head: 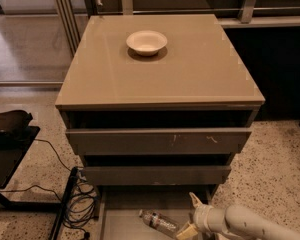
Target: Pick water bottle from bottom drawer and place on counter
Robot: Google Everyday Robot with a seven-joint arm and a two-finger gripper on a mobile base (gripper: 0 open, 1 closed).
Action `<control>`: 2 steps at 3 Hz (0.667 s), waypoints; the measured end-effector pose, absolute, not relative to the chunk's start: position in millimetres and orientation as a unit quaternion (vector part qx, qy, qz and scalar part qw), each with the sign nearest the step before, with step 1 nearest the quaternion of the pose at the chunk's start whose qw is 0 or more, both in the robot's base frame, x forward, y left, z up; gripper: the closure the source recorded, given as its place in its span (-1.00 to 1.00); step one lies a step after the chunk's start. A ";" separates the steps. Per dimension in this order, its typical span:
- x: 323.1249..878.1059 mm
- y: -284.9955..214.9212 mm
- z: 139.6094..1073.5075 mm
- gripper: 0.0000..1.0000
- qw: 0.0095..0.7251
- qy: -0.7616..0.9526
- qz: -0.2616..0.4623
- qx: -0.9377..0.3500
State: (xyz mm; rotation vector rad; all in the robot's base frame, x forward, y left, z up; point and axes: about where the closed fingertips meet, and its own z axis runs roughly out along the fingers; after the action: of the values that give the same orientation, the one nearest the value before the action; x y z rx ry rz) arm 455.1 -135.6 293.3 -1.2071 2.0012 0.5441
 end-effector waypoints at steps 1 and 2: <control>456.1 -131.5 249.5 -1.00 0.378 0.769 0.227 -0.462; 453.1 -121.4 214.5 -1.00 0.388 0.758 0.246 -0.463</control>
Offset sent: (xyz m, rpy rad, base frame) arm -0.0042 0.0216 -0.1192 0.1371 -0.0286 0.0459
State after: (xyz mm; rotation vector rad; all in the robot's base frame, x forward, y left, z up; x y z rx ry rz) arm 453.1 -121.4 214.5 -1.1782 1.9279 0.6264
